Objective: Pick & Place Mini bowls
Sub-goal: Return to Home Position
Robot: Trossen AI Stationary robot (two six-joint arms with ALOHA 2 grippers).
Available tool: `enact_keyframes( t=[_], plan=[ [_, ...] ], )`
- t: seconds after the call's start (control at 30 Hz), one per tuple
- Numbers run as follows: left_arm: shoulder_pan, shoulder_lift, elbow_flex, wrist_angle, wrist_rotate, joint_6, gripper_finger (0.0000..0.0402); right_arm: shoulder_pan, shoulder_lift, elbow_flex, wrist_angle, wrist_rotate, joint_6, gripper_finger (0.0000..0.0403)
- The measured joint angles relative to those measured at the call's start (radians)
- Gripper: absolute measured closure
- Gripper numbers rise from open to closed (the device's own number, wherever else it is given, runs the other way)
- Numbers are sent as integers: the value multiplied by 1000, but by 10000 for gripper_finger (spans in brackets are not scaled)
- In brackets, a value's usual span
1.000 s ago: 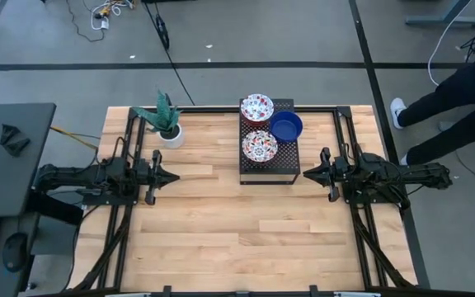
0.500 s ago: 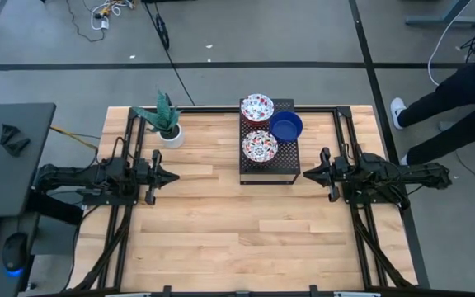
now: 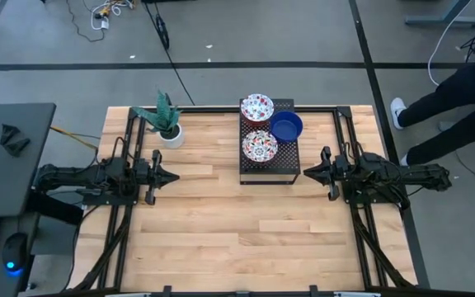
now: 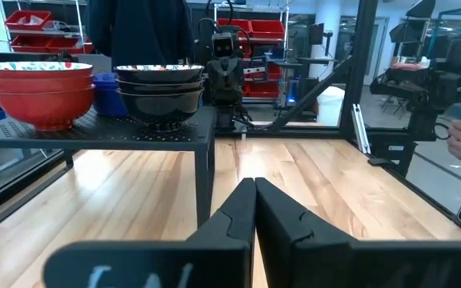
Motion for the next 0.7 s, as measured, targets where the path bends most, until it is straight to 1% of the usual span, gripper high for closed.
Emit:
enact_keyframes(
  t=[0.23, 0.37, 0.7],
  plan=[
    [0, 0, 0, 1, 0, 0, 387, 36, 0, 0, -2, 0, -143, 366],
    [0, 0, 0, 2, 0, 0, 387, 38, 0, 0, -2, 1, -117, 366],
    [0, 0, 0, 2, 0, 0, 387, 37, 9, 0, 0, 0, -117, 366]
  ],
)
